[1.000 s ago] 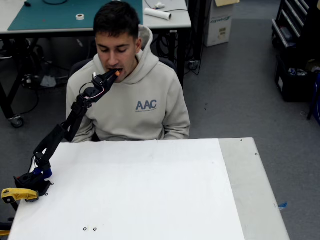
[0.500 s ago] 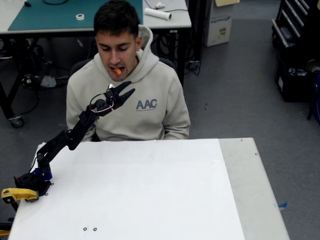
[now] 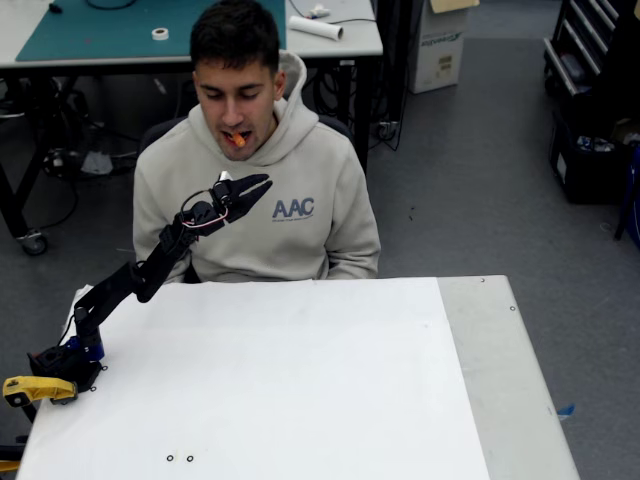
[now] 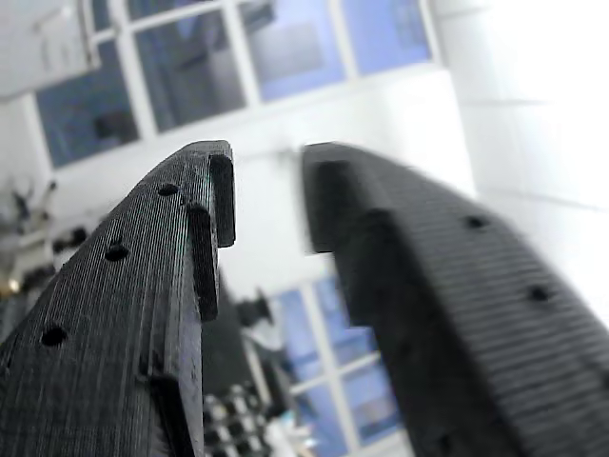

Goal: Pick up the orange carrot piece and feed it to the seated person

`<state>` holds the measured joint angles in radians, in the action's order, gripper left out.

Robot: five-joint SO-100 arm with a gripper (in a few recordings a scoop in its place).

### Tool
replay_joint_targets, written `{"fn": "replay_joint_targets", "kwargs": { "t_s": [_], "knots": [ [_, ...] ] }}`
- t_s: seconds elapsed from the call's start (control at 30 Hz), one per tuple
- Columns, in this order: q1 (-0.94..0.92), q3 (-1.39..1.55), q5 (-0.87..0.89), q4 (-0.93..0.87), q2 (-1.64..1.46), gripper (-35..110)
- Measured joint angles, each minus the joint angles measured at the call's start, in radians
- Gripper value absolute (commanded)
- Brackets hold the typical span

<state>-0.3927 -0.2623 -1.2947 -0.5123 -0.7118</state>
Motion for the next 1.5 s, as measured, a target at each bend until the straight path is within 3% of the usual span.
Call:
{"fn": "replay_joint_targets", "kwargs": {
  "t_s": [0.57,1.17,1.5],
  "knots": [
    [0.000,0.101,0.052,0.000,0.000,-2],
    [0.000,0.893,0.723,0.000,-0.609,-2],
    [0.009,1.522,1.045,0.000,-1.028,-2]
  ]
}}
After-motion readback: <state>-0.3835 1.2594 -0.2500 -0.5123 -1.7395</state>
